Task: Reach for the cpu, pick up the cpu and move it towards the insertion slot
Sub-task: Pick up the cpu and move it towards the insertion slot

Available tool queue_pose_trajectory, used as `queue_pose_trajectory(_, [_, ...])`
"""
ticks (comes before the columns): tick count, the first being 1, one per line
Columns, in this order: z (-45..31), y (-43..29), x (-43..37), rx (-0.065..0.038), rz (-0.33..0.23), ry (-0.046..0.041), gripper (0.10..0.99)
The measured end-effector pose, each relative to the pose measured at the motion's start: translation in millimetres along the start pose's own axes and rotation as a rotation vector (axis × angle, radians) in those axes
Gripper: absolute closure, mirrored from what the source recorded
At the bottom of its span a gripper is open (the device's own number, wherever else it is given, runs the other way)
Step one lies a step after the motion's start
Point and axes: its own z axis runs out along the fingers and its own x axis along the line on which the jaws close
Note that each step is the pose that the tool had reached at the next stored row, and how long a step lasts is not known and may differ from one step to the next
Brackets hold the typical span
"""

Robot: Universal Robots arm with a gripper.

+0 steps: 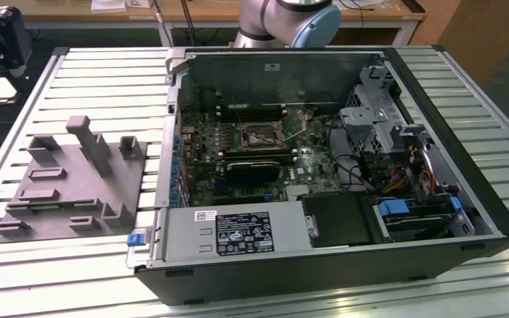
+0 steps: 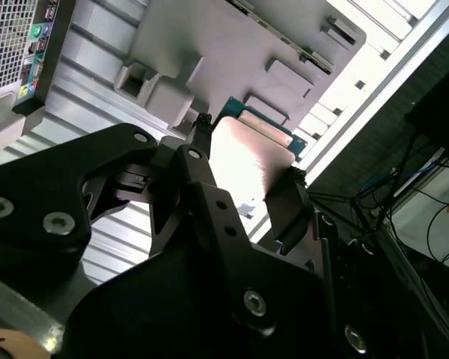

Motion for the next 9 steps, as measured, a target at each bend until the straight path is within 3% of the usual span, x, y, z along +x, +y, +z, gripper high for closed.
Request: queue_pose_trajectory(9, [0.4,-0.3,-26.4,0.0,0.0,0.0,0.545])
